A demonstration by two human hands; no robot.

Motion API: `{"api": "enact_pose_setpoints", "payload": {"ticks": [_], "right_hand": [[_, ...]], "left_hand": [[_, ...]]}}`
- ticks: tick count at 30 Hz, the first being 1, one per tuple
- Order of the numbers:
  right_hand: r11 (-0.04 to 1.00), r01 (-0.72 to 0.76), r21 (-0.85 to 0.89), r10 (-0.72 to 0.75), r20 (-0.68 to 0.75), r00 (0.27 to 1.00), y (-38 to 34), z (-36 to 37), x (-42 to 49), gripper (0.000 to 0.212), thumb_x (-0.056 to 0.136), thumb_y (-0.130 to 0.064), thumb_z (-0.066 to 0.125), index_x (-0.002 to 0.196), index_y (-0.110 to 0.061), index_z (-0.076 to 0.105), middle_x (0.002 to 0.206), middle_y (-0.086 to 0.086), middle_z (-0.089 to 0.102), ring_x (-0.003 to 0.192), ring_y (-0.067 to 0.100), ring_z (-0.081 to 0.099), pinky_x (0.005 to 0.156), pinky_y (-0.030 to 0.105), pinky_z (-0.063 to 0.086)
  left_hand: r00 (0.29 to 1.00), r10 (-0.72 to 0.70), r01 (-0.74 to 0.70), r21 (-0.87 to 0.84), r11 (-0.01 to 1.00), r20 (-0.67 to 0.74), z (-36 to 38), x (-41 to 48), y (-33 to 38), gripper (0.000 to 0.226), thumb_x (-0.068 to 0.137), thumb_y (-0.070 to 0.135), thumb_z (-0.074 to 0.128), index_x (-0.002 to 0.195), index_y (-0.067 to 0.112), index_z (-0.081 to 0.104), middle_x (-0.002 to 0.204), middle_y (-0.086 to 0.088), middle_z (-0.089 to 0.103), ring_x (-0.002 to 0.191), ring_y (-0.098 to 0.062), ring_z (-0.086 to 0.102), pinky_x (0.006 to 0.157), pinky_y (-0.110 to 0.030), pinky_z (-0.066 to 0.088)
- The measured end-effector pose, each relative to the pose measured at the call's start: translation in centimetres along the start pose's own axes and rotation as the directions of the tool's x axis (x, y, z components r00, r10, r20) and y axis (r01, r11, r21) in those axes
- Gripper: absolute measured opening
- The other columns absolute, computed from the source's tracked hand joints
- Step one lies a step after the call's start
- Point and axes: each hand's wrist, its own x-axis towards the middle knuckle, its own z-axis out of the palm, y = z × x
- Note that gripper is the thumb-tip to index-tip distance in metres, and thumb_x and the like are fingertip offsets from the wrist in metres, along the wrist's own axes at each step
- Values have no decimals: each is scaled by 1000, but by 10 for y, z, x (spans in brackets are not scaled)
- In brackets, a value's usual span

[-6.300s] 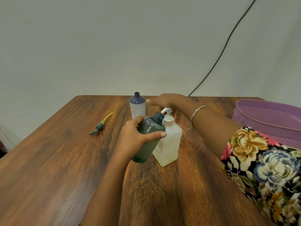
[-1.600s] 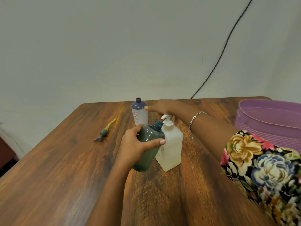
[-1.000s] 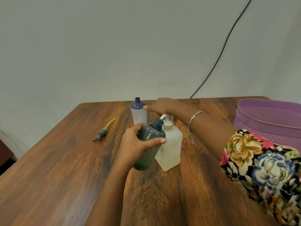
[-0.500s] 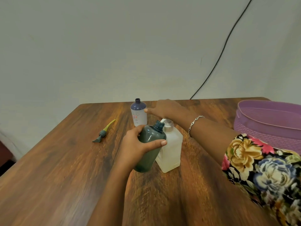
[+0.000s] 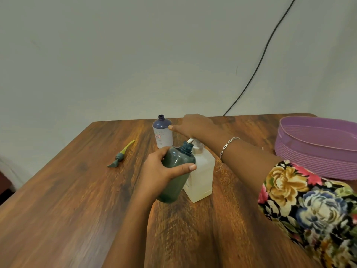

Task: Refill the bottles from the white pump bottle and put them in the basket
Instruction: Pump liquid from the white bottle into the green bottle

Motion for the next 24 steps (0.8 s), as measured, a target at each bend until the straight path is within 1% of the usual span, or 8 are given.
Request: {"api": "enact_pose_setpoints", "payload": {"ticks": [2,6,9,15,17,19,21,24], "right_hand": [[999,4,-32,-4,-11,1000,-1,2,-1,52,93,-59,36,75,-12,46,67,-3,44,75,17,49,49,22,29],[1000,-6,5,6,28,1000,0,5,-1,51,92,-59,38,69,-14,43,66,-3,45,71,15,49,52,23,32],[993,-24,119,6,144,990,1,-4,-2,55,94,-56,38,62,-12,45,64,-1,48,59,12,45,58,23,36],[945,-137,297,37,319,947,-3,-23,-13,58,96,-56,30,66,-9,48,65,6,55,55,16,51,46,23,39],[932,-167,321,54,333,941,-3,-29,-15,60,97,-55,26,75,-4,51,73,9,58,62,20,57,49,24,41],[930,-187,315,80,324,943,-4,-30,-13,63,98,-53,26,107,3,54,99,14,61,92,29,62,63,28,43],[924,-213,316,103,330,938,-6,-26,-13,65,98,-52,30,130,2,44,122,21,56,111,35,57,67,32,42],[908,-246,338,119,355,927,-6,-20,-12,58,98,-46,38,134,-1,42,126,22,55,100,32,59,64,30,40]], "left_hand": [[1000,-5,5,1,1000,0,2,-1,-2,81,40,63,70,110,28,53,96,21,55,90,-2,56,67,-14,42],[1000,-8,8,6,1000,5,1,-3,-3,80,46,62,76,114,26,52,97,19,55,91,-4,55,67,-14,42],[1000,-5,5,-3,1000,16,0,-4,-2,82,50,56,72,121,19,53,101,13,56,92,-6,55,68,-15,42],[1000,4,-3,-7,1000,16,-4,-5,4,71,50,50,64,114,25,49,98,15,53,88,-4,54,66,-11,40],[1000,5,-5,-4,1000,16,-3,-2,5,68,51,51,65,112,27,48,99,16,53,91,-6,54,66,-11,41],[1000,7,-7,-7,1000,14,-4,-1,5,73,49,53,67,115,26,50,100,15,54,94,-8,55,67,-12,42],[1000,7,-7,-7,1000,7,-5,-1,4,85,46,62,78,118,24,51,100,15,55,92,-7,55,67,-12,42],[1000,5,-5,-9,1000,9,-5,-2,3,88,45,68,77,117,25,51,101,14,55,91,-6,55,67,-12,42]]}}
